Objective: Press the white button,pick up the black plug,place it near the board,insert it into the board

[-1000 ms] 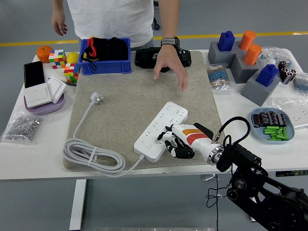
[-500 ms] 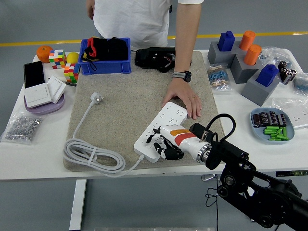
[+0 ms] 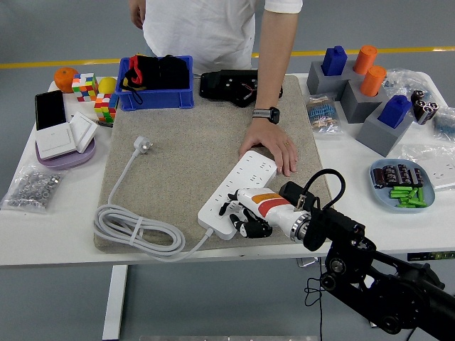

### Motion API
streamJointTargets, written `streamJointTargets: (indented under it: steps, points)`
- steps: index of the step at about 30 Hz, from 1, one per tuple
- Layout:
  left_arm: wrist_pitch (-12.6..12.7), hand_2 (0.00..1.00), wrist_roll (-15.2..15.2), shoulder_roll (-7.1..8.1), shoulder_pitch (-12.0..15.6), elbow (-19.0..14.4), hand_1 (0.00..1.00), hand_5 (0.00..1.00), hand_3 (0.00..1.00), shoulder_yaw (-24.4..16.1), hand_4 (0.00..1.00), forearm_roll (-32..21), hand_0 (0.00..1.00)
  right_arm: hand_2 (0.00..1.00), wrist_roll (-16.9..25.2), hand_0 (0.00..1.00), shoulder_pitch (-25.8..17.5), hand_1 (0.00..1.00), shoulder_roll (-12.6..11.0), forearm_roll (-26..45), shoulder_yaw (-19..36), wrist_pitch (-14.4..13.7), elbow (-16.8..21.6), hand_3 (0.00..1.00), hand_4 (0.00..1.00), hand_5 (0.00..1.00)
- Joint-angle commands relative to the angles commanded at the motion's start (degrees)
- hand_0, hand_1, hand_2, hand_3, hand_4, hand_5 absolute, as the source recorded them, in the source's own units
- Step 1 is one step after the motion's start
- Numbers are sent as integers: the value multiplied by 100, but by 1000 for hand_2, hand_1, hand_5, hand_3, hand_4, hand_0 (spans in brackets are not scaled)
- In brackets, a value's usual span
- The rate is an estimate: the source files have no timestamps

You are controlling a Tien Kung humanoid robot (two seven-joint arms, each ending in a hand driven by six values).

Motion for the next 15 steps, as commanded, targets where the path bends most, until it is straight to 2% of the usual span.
streamJointTargets:
  steps: [15]
  points:
    - [9,611,6,-5,-12,0,635,189,636,-20,545,31,687,38,33,2,12,2,-2,-84,-101,-8,-105,580,448,2]
